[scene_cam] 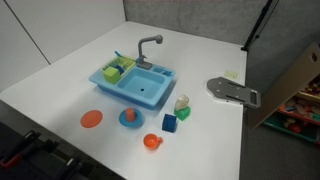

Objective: Remove the orange cup from the sink and put it on top of the blue saucer plate which is on top of a blue cup

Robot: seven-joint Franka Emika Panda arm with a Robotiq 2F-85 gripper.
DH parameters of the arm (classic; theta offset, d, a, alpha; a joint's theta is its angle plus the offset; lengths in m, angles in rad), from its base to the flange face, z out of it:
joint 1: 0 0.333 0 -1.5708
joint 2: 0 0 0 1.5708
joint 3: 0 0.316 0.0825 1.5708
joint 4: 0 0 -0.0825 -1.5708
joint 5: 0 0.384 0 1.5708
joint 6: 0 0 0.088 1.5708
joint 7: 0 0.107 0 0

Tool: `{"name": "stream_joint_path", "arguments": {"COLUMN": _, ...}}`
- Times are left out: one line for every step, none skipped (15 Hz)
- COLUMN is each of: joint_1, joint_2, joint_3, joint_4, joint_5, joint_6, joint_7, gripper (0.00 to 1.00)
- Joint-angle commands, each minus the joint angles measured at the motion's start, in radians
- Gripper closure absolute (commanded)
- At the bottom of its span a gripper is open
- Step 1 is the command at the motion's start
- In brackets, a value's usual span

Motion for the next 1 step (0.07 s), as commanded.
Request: {"name": "stream_joint_path", "arguments": {"joint_1": 0.004, "joint_2": 0.001, "joint_3": -0.003, "joint_4": 0.002, "joint_5": -0.001, "joint_6": -0.003, "joint_7": 0.001, "gripper": 0.00}}
